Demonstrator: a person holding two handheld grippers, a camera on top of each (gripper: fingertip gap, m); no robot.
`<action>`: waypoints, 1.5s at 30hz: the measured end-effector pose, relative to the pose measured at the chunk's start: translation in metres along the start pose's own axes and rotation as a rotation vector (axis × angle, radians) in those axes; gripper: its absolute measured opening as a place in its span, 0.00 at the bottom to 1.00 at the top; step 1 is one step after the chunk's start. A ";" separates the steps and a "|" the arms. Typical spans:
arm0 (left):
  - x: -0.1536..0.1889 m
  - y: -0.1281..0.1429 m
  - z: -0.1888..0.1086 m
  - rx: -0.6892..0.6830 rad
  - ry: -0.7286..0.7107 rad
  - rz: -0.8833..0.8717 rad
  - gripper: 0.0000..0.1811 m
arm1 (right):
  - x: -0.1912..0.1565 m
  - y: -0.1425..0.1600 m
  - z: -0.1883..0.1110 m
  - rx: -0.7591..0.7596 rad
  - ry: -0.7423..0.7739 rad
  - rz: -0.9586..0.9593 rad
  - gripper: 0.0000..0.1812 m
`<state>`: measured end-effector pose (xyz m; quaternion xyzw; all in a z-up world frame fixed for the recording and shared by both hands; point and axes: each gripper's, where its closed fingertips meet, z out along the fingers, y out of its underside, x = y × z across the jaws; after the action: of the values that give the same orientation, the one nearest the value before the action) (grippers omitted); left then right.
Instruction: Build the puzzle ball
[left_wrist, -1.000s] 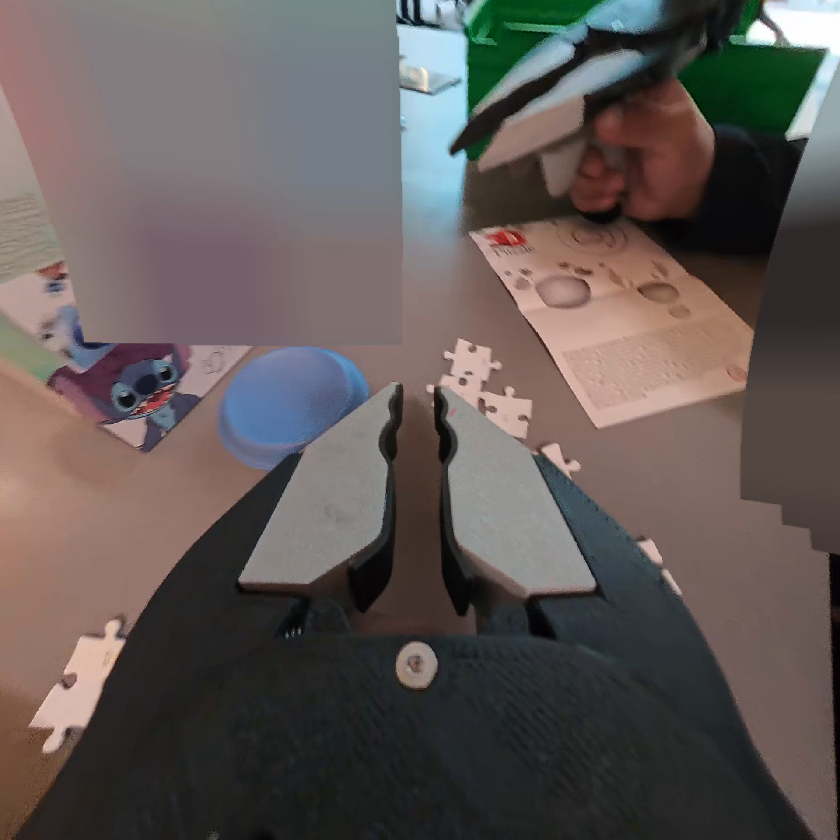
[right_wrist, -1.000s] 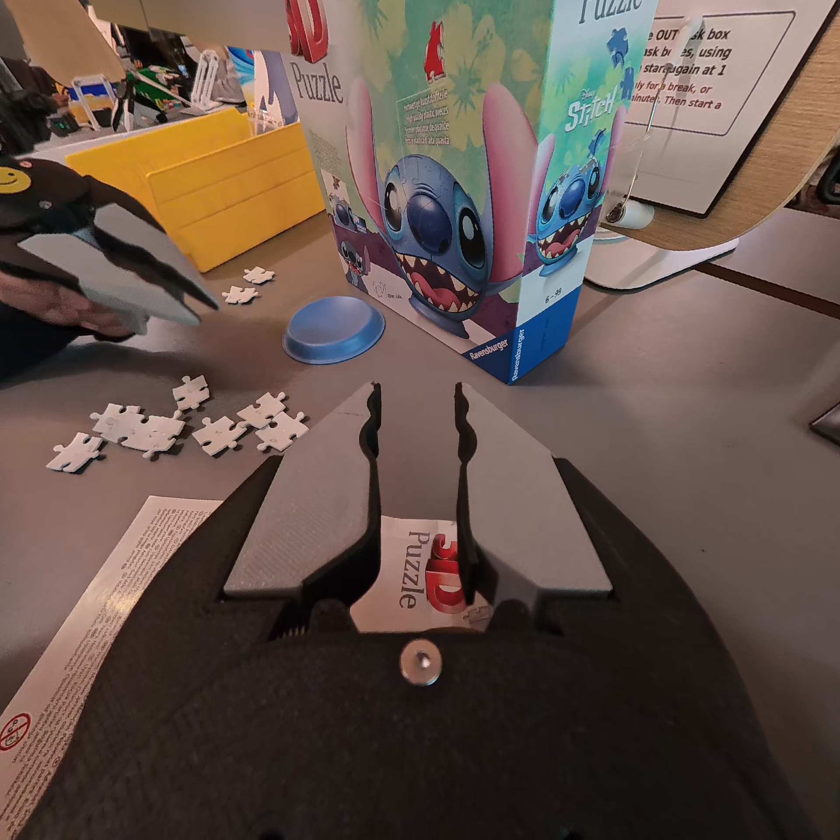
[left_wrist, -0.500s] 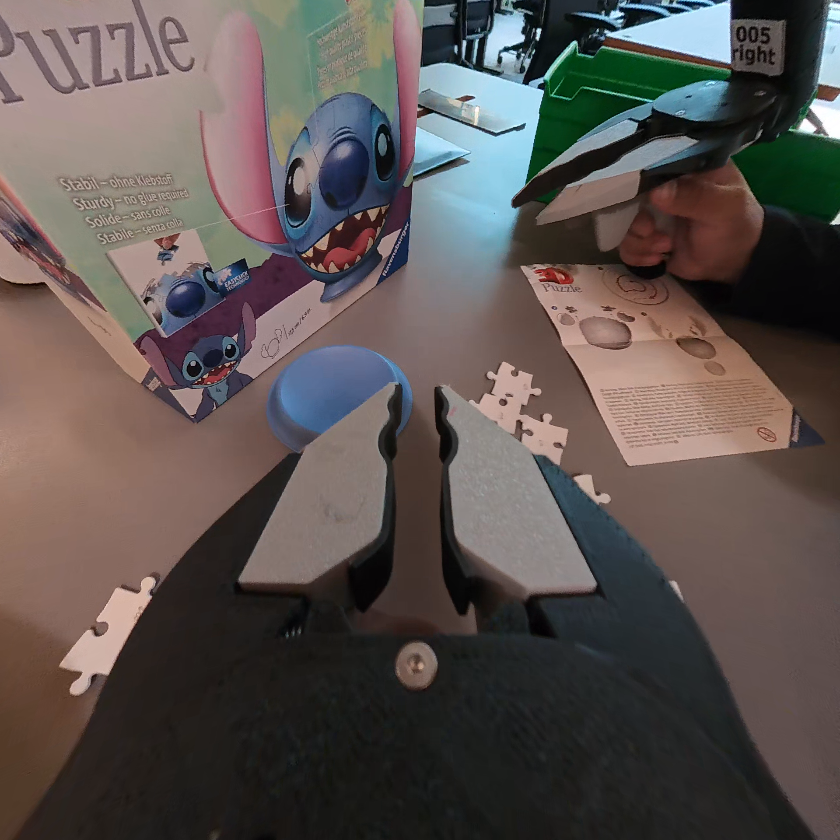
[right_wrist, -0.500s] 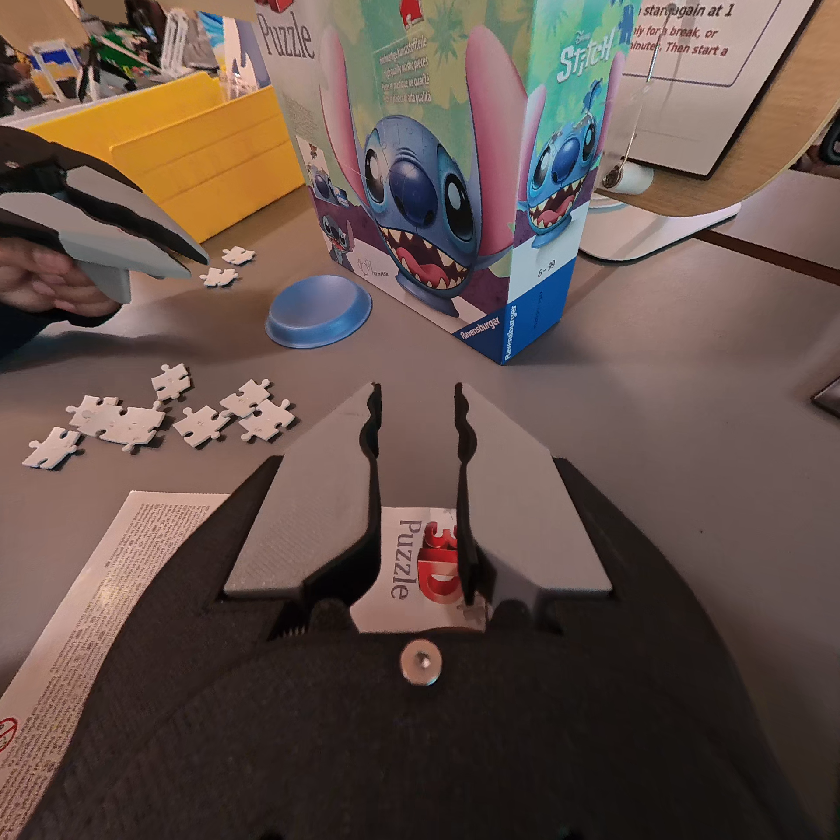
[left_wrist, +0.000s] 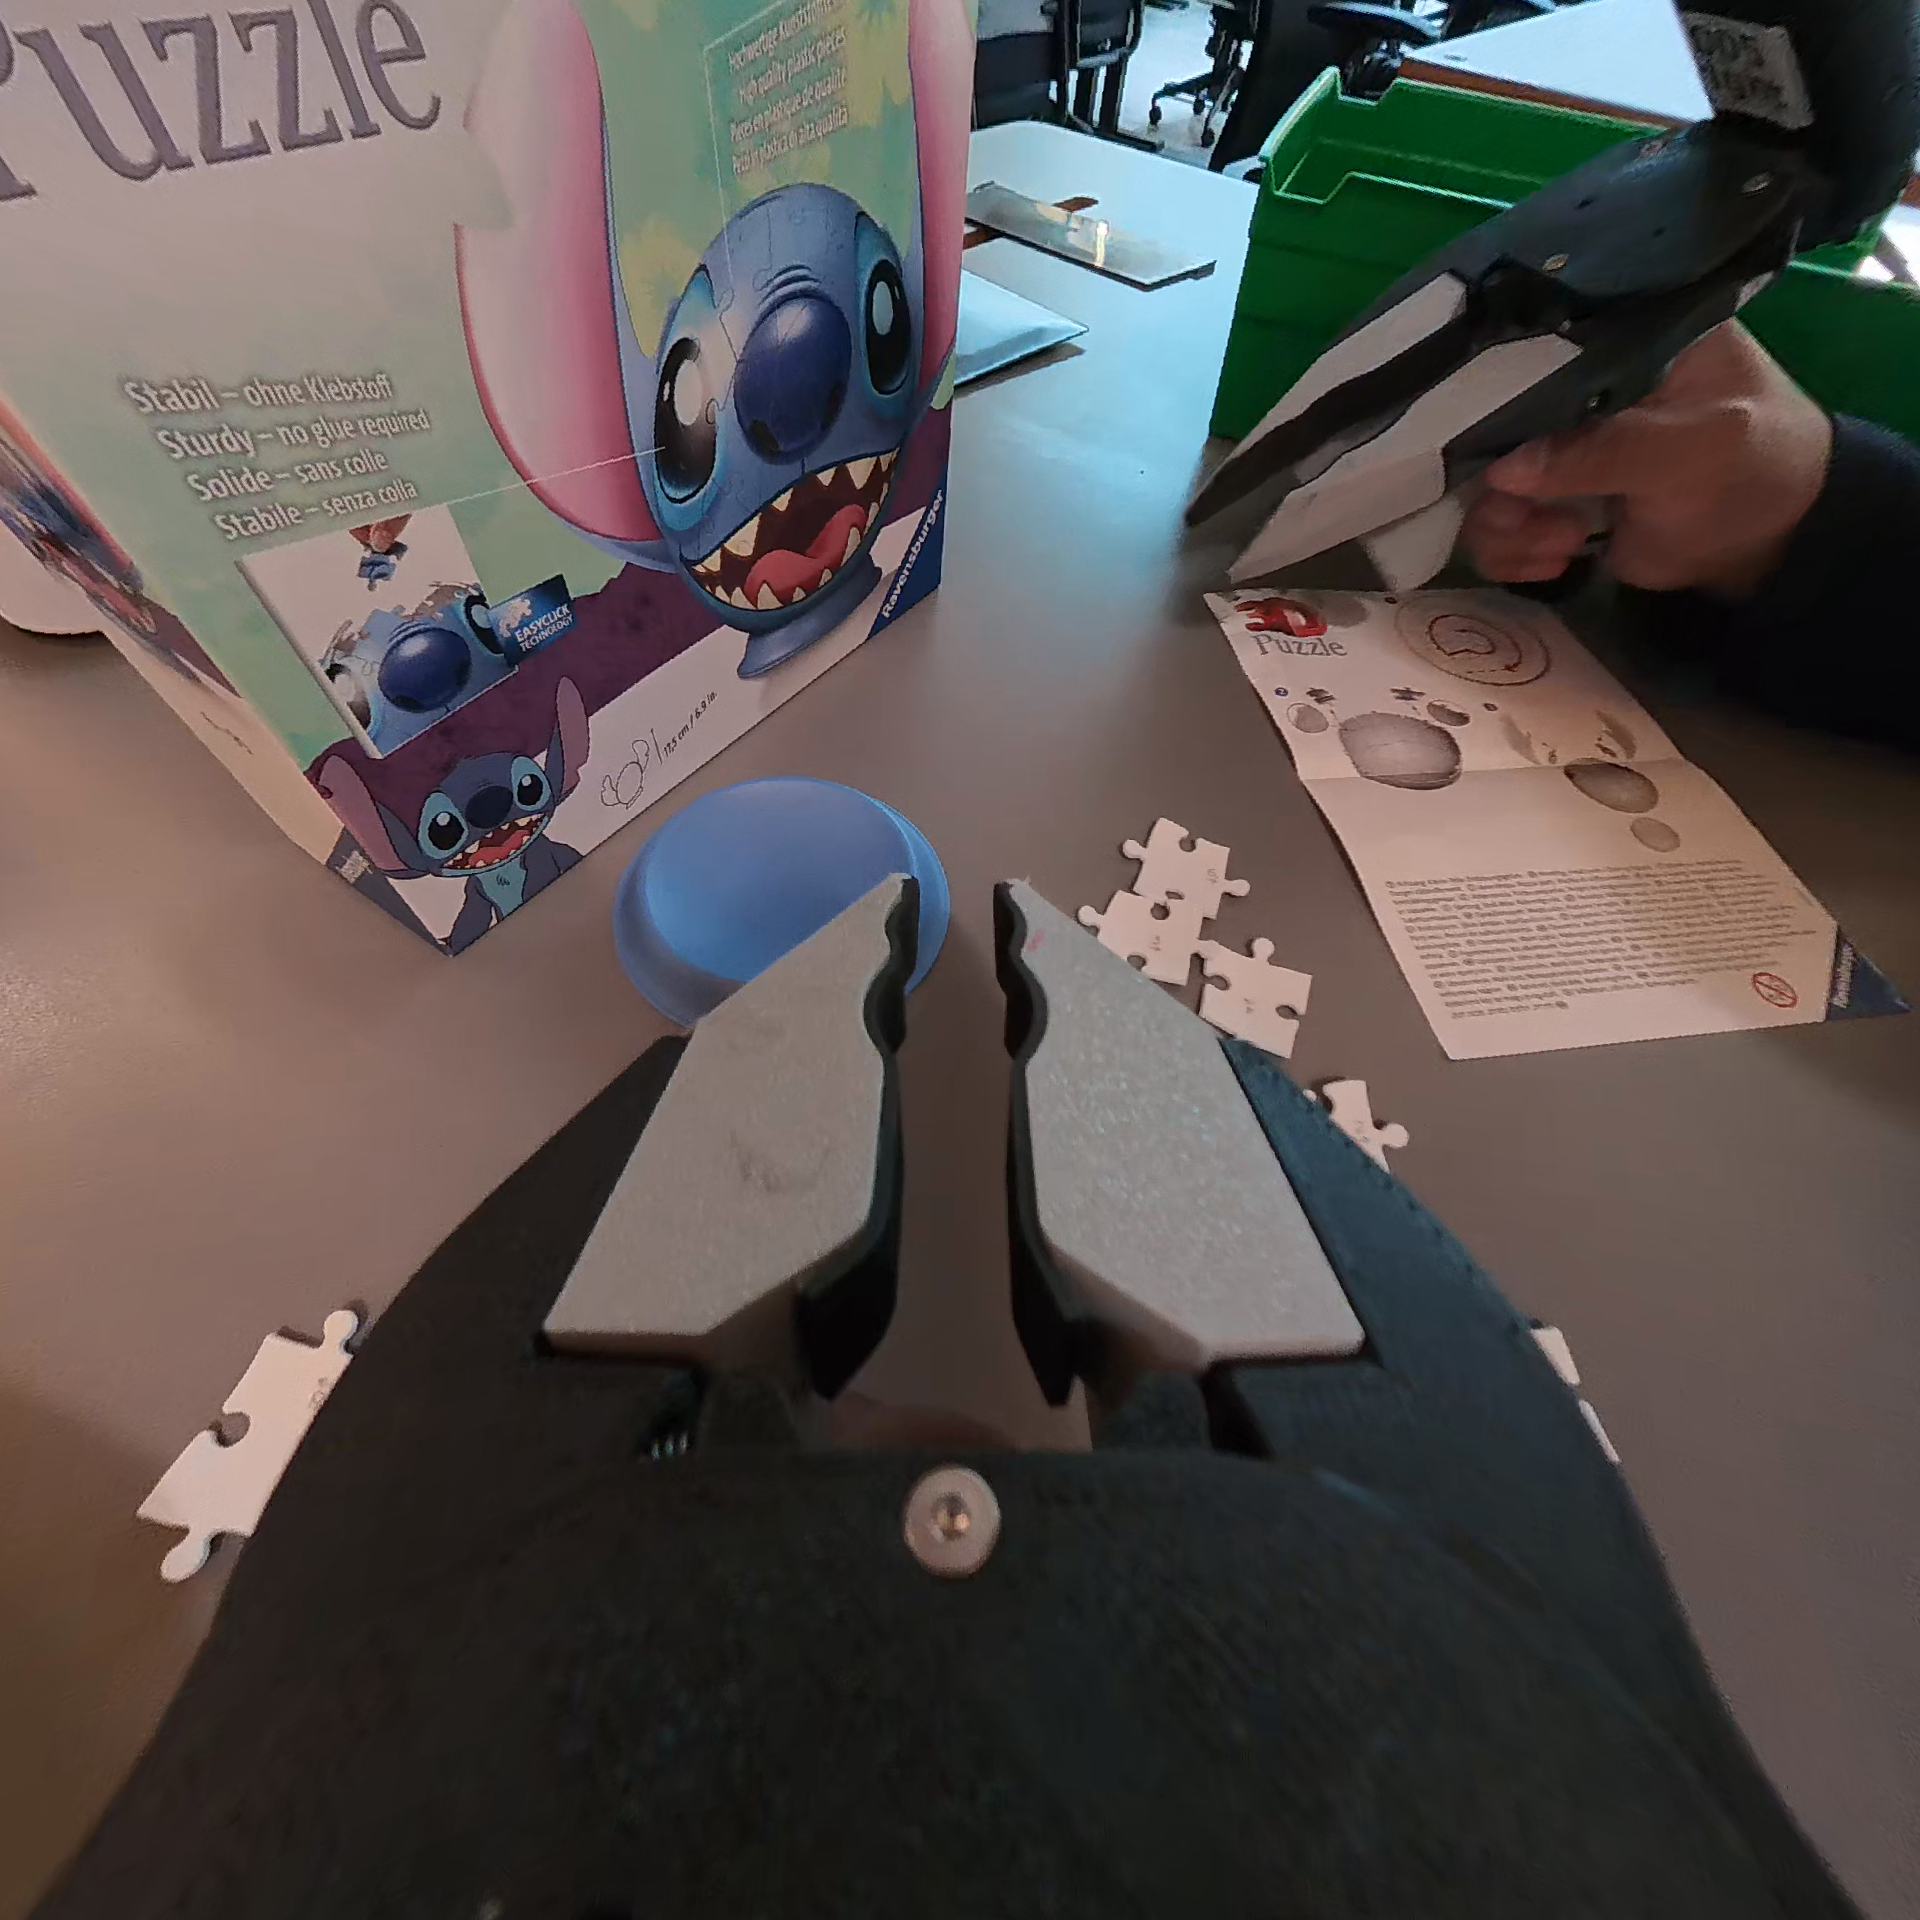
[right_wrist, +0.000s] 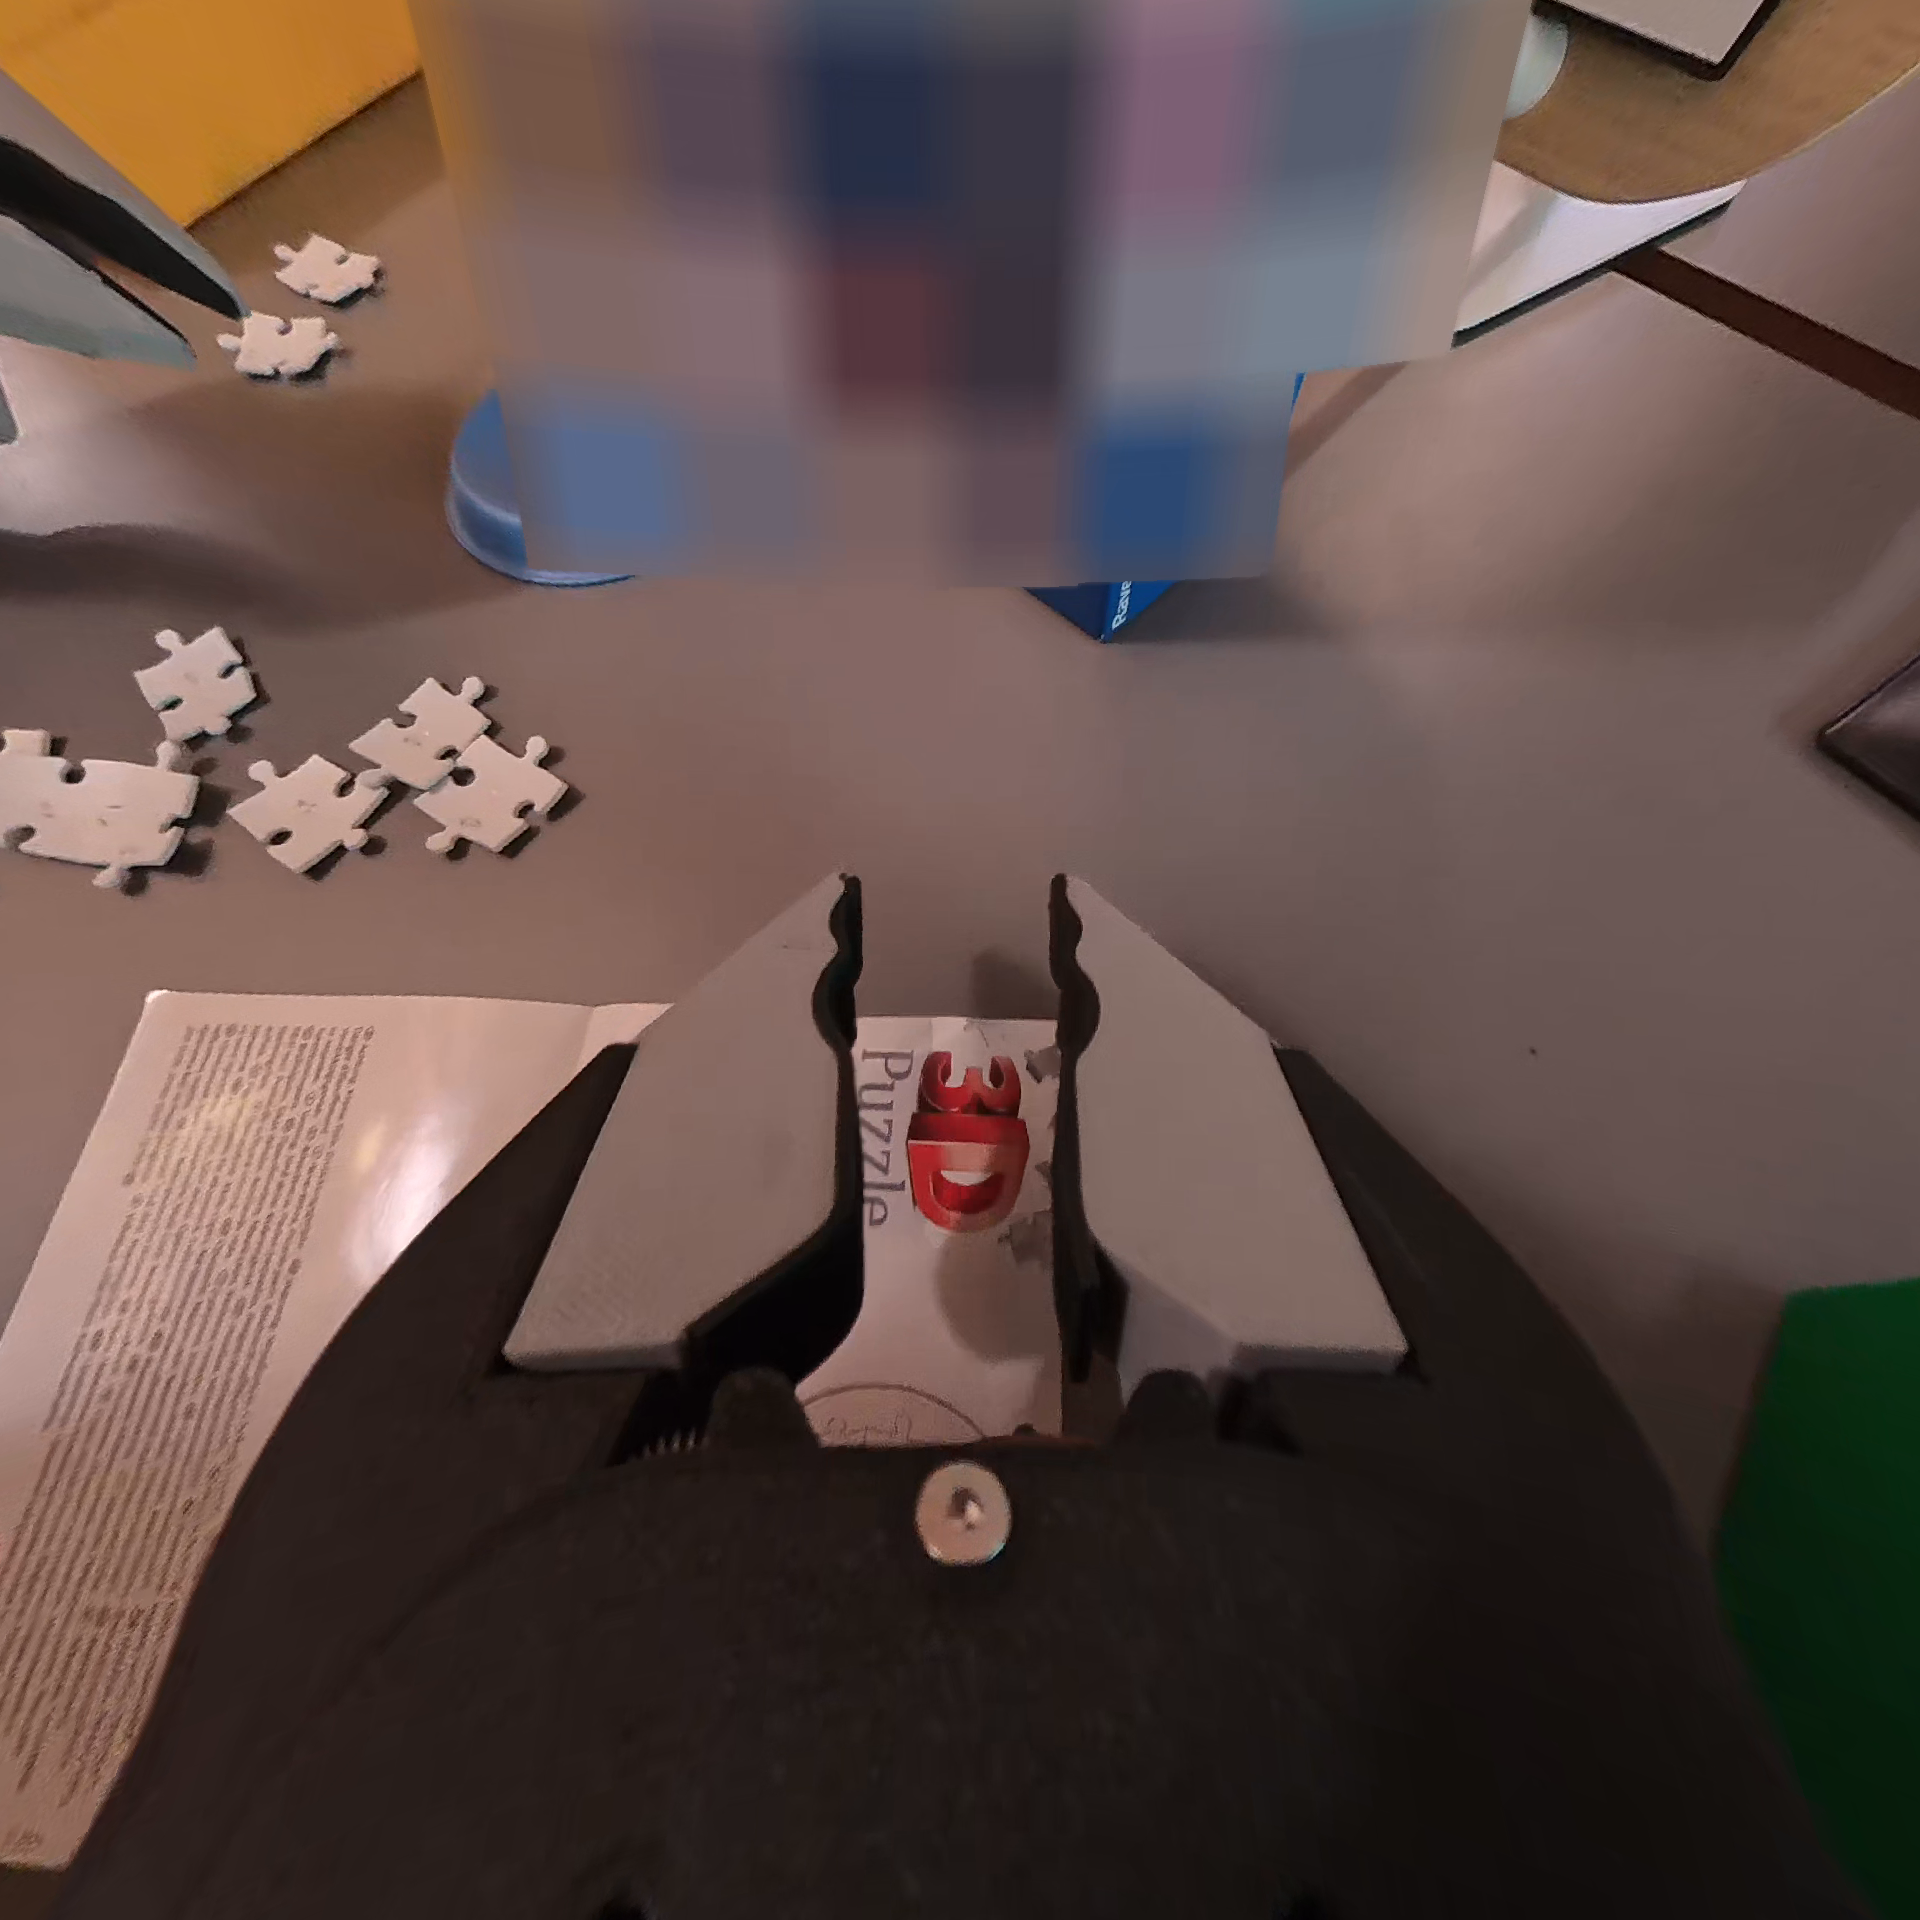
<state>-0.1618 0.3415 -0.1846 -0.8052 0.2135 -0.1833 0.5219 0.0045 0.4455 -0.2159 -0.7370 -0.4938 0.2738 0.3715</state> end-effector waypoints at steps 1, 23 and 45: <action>0.000 0.000 0.000 -0.001 0.000 -0.001 0.07 | 0.000 0.001 -0.001 -0.011 -0.003 0.005 0.18; 0.000 -0.001 -0.001 0.000 -0.001 -0.010 0.07 | -0.014 0.013 0.009 -0.061 -0.124 0.054 0.19; 0.005 0.012 0.005 -0.070 0.029 -0.009 0.08 | 0.009 0.038 -0.003 -0.196 0.012 0.096 0.15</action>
<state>-0.1569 0.3380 -0.1975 -0.8211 0.2238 -0.1897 0.4896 0.0299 0.4439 -0.2459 -0.7941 -0.4802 0.2373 0.2872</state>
